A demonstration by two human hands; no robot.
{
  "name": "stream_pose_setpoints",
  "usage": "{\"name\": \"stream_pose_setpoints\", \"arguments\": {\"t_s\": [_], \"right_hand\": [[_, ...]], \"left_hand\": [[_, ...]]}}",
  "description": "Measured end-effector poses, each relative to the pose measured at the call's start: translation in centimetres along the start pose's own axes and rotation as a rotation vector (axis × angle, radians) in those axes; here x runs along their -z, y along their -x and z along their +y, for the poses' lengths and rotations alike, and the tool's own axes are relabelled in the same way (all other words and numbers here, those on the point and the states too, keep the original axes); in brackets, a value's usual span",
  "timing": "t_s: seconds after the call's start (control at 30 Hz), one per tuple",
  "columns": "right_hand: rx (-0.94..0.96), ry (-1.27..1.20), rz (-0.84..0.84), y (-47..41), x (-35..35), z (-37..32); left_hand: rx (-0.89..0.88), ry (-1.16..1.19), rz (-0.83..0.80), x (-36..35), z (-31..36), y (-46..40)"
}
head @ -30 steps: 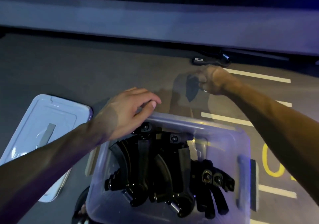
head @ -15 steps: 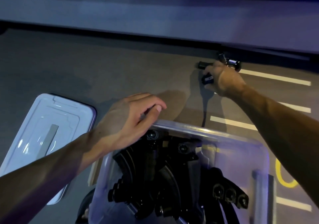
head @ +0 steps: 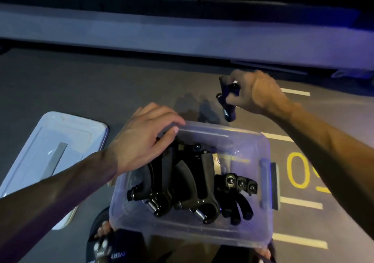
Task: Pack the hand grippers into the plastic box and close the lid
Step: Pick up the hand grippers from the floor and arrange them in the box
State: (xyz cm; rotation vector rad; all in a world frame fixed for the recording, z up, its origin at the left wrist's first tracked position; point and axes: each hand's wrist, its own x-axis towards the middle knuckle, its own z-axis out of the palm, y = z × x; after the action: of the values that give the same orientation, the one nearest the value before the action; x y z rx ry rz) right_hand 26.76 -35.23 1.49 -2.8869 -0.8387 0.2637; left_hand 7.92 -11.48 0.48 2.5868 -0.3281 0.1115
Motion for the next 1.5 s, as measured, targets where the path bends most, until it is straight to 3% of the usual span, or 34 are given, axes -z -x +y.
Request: {"name": "stream_pose_setpoints", "arguments": {"t_s": [0.1, 0.27, 0.4, 0.6, 0.83, 1.5], "right_hand": [[0.067, -0.114, 0.04, 2.5, 4.9, -1.7], [0.136, -0.127, -0.158, 7.3, 12.5, -4.8], [0.154, -0.117, -0.172, 9.7, 14.4, -5.9], [0.115, -0.016, -0.542, 10.0, 11.2, -6.2], [0.111, 0.234, -0.764, 9.0, 6.8, -6.3], [0.126, 0.319, -0.841, 8.3, 2.0, -7.1]], "left_hand": [[-0.056, -0.004, 0.007, 0.3, 1.7, 0.9], [-0.127, -0.004, -0.059, -0.5, 4.5, 1.4], [-0.184, -0.021, -0.104, -1.7, 6.6, 1.3], [-0.247, -0.076, -0.157, -3.7, 7.4, 0.8], [-0.211, -0.069, -0.193, -4.3, 6.1, 1.2], [-0.156, -0.022, -0.138, -3.6, 5.5, 1.3]]}}
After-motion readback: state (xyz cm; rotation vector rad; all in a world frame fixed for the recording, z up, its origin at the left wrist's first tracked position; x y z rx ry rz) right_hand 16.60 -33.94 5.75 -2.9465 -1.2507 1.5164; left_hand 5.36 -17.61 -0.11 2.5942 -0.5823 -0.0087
